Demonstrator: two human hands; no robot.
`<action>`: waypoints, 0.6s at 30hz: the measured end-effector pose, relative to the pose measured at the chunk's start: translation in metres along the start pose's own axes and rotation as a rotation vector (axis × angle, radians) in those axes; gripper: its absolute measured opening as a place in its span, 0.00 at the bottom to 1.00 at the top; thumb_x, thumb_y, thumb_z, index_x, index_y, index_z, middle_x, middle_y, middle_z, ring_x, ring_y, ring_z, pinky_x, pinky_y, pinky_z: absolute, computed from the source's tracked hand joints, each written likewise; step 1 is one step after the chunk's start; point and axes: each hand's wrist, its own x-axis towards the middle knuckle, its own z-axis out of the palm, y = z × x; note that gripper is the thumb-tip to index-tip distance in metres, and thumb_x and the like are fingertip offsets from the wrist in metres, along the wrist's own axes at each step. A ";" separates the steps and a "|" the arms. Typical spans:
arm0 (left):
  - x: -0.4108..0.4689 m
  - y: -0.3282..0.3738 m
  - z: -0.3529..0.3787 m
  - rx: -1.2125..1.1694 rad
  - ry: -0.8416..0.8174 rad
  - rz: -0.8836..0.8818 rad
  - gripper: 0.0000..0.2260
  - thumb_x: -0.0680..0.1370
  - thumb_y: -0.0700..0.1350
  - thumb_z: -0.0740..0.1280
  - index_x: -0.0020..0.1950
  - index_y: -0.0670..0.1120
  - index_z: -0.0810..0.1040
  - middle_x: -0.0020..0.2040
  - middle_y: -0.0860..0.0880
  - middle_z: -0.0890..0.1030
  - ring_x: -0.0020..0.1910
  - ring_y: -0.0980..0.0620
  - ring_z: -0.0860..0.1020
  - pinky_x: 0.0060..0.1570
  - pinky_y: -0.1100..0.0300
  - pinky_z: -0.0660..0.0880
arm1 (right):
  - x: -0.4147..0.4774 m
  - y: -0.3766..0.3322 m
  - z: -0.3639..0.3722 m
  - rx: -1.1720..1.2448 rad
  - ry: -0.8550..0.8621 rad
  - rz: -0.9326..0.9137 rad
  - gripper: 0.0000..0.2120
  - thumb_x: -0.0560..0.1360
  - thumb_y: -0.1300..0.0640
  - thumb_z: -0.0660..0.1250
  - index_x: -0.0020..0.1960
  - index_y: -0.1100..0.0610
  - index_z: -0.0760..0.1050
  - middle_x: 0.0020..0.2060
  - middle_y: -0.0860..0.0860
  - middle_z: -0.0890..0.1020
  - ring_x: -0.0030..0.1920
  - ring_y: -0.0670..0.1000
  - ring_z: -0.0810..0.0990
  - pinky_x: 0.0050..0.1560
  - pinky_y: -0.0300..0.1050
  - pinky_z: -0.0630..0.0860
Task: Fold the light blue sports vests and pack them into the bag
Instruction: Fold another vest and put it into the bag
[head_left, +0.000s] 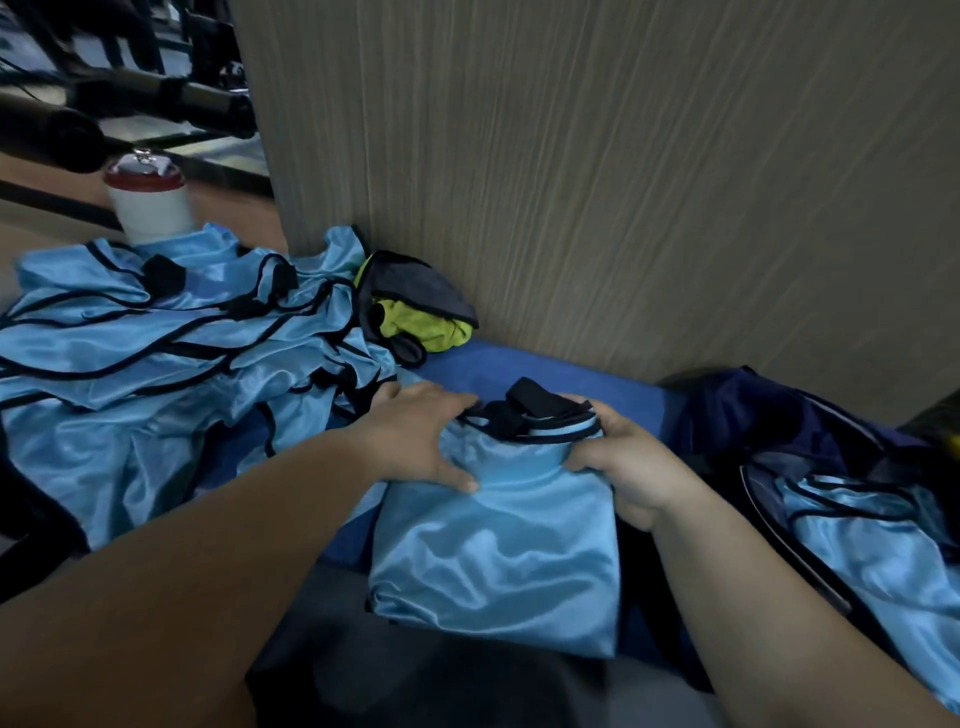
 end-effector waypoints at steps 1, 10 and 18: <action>0.003 0.003 -0.004 0.020 -0.032 0.014 0.45 0.64 0.70 0.71 0.76 0.60 0.57 0.73 0.54 0.66 0.75 0.52 0.57 0.72 0.48 0.48 | -0.002 -0.003 -0.001 0.008 -0.021 -0.022 0.32 0.57 0.70 0.63 0.60 0.54 0.78 0.48 0.58 0.83 0.49 0.58 0.83 0.54 0.55 0.79; 0.018 0.031 -0.050 -0.115 -0.050 -0.038 0.24 0.71 0.55 0.75 0.63 0.47 0.76 0.57 0.50 0.80 0.56 0.49 0.77 0.57 0.56 0.75 | -0.014 -0.029 -0.014 -0.058 0.150 -0.382 0.28 0.71 0.81 0.62 0.59 0.53 0.76 0.48 0.51 0.83 0.51 0.53 0.80 0.63 0.61 0.73; -0.003 0.059 -0.104 -0.190 0.786 0.110 0.07 0.68 0.38 0.71 0.44 0.45 0.76 0.41 0.48 0.78 0.42 0.46 0.77 0.41 0.50 0.74 | -0.037 -0.058 -0.019 -0.578 0.546 -1.088 0.29 0.68 0.74 0.63 0.62 0.50 0.73 0.58 0.38 0.77 0.59 0.36 0.75 0.64 0.33 0.69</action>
